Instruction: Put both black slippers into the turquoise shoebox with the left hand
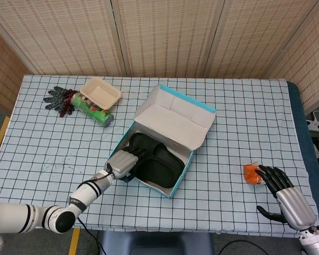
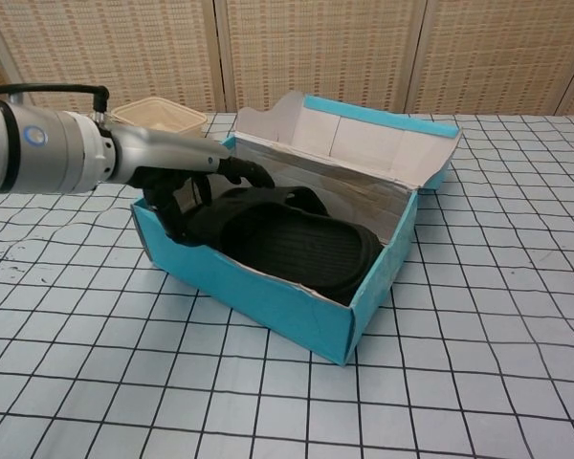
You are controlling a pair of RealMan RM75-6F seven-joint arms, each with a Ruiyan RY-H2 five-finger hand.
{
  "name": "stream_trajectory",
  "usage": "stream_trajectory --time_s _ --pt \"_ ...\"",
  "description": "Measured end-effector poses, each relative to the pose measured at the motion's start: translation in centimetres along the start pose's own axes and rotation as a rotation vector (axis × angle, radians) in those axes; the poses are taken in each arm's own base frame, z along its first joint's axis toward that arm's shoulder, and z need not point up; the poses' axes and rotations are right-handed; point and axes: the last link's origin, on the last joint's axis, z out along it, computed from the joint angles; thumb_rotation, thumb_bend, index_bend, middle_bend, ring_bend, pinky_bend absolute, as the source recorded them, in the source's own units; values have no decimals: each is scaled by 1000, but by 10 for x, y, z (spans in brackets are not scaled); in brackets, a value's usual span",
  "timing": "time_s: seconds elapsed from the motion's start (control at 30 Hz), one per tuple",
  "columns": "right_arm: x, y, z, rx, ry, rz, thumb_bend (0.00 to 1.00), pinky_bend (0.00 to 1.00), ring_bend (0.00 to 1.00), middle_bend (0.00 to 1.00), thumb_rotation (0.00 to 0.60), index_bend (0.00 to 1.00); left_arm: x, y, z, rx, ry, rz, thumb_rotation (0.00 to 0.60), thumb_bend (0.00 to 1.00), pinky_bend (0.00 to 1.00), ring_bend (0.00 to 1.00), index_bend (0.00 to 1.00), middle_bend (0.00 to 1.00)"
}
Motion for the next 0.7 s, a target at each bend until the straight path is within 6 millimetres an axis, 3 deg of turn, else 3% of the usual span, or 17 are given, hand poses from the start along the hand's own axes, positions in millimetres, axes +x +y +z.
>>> stream_trajectory --time_s 0.1,0.23,0.47,0.7 --pt "0 0 0 0 1 0 128 0 0 0 600 0 5 2 -2 -30 40 -21 600 476 202 15 0 0" --pt "-1 0 0 1 -2 -1 128 0 0 0 600 0 8 8 -8 -95 114 -20 600 475 186 124 0 0" --pt "-2 -2 0 8 -9 0 127 0 0 0 600 0 -2 27 -15 -256 217 -12 600 469 126 36 0 0" --pt "-2 -1 0 8 -16 0 128 0 0 0 600 0 -19 33 2 -286 185 -19 600 469 77 27 0 0"
